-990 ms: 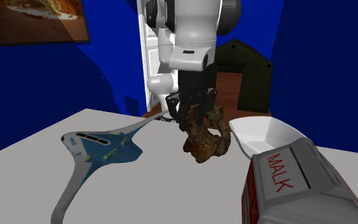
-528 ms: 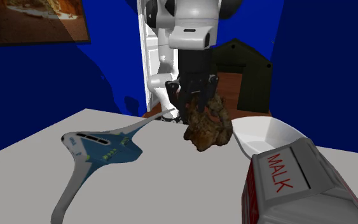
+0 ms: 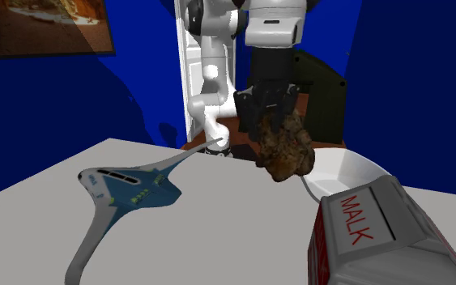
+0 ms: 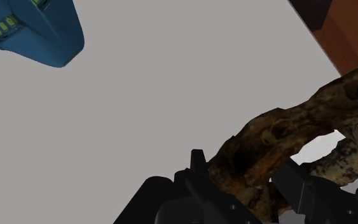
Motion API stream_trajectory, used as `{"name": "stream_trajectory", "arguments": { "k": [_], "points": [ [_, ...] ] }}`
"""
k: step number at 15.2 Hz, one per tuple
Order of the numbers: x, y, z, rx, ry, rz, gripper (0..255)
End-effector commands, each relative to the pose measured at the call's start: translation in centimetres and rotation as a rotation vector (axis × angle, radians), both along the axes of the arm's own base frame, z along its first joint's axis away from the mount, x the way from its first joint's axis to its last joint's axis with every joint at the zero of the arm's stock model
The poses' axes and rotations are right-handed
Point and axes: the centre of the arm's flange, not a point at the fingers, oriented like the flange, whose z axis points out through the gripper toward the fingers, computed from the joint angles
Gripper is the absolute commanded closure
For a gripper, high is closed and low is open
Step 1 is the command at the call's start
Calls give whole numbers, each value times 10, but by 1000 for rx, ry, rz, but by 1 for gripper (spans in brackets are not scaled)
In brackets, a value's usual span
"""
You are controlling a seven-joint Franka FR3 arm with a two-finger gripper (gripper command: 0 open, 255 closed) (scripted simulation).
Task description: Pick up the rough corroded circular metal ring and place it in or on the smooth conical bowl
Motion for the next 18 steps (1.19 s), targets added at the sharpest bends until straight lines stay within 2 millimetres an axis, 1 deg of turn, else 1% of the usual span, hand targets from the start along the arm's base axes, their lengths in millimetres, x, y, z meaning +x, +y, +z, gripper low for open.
{"name": "stream_trajectory", "arguments": {
  "k": [1,10,18],
  "points": [
    [1,24,-1,0,-1,-1,255],
    [13,140,-6,0,-1,-1,255],
    [13,140,-48,0,-1,-1,255]
  ]
}}
